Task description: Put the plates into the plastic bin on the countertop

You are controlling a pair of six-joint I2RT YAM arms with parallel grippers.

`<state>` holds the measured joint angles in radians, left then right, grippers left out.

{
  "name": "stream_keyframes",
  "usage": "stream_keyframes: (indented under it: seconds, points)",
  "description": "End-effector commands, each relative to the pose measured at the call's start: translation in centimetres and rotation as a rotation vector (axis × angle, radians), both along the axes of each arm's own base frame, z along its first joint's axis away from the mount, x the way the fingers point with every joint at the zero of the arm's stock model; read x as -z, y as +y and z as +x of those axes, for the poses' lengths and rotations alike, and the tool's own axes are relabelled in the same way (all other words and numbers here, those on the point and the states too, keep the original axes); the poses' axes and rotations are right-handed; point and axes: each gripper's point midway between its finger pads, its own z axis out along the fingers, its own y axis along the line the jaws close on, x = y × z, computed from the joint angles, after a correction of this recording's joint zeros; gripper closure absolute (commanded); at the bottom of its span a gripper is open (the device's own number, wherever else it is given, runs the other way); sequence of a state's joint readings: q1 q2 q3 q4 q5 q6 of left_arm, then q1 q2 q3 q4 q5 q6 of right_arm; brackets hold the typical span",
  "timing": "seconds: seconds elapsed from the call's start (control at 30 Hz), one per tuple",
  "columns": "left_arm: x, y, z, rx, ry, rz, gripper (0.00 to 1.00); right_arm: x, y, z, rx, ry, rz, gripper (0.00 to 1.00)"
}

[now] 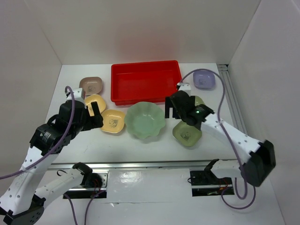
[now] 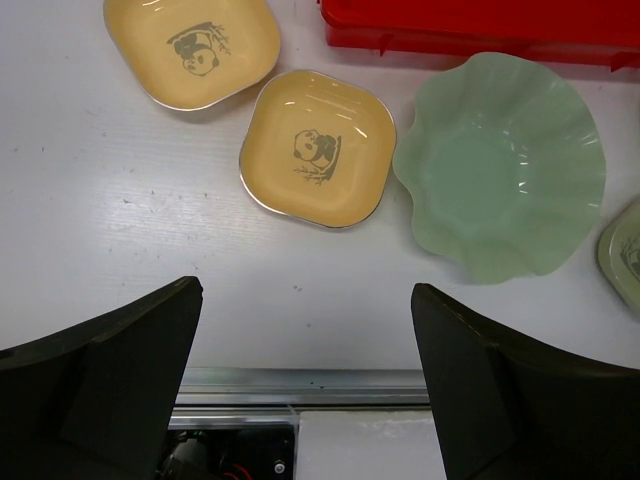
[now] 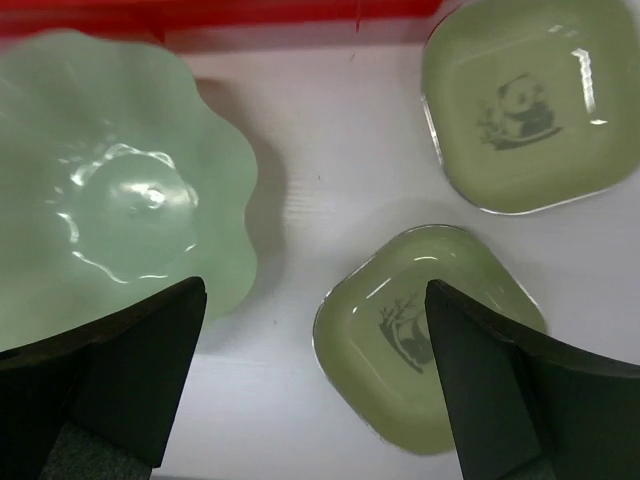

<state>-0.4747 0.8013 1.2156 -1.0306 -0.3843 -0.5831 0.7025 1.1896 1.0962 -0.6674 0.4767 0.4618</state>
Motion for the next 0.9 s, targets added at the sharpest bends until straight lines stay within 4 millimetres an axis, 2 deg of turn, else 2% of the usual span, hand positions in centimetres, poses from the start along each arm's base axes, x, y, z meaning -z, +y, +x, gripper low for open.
stream_keyframes:
  seconds: [0.0,0.1,0.17,0.2,0.23,0.37,0.4,0.5,0.63,0.67,0.73,0.8,0.83,0.87]
  points:
    - [-0.6,-0.6,0.7,0.007,-0.037,-0.019,0.01,2.6,3.7,3.5,-0.088,-0.016,0.129,0.03]
    - [-0.8,-0.9,0.4,0.025,-0.04,-0.037,0.01,3.8,5.8,4.9,-0.152,-0.018,0.167,0.05]
    - [-0.8,-0.7,0.1,0.025,-0.049,-0.041,0.01,5.6,6.9,5.5,-0.183,0.012,0.162,0.06]
    - [-0.9,-0.6,0.3,0.017,-0.06,-0.039,0.01,6.3,7.0,5.7,-0.182,0.022,0.156,0.06]
    - [-0.9,-0.6,0.3,0.017,-0.06,-0.039,0.01,8.0,7.0,6.0,-0.186,0.056,0.139,0.06]
    - [-1.1,-0.5,0.1,0.017,-0.077,-0.049,0.01,10.6,7.9,6.9,-0.228,0.096,0.144,0.16]
    - [-1.1,-0.5,0.1,0.022,-0.078,-0.041,0.01,11.1,7.8,7.0,-0.227,0.112,0.147,0.2]
    - [-1.3,-0.4,0.0,0.022,-0.086,-0.045,0.01,12.7,7.4,7.1,-0.215,0.14,0.133,0.24]
    - [-1.6,-0.4,-0.4,0.031,-0.103,-0.055,0.01,13.4,7.1,6.7,-0.219,0.153,0.141,0.38]
    - [-1.6,-0.4,-0.4,0.031,-0.104,-0.055,0.01,13.8,7.0,6.4,-0.226,0.166,0.142,0.55]
    - [-1.7,-0.2,-0.4,0.024,-0.106,-0.05,0.01,14.2,6.8,6.1,-0.232,0.174,0.13,0.69]
    - [-1.7,-0.4,-0.4,0.033,-0.106,-0.05,0.01,14.2,6.7,5.6,-0.245,0.183,0.126,0.77]
    - [-1.7,-0.4,-0.4,0.033,-0.106,-0.05,0.01,13.9,6.7,5.7,-0.246,0.175,0.13,0.77]
    - [-1.7,-0.3,-0.4,0.025,-0.108,-0.046,0.01,14.5,6.3,5.1,-0.25,0.195,0.113,0.77]
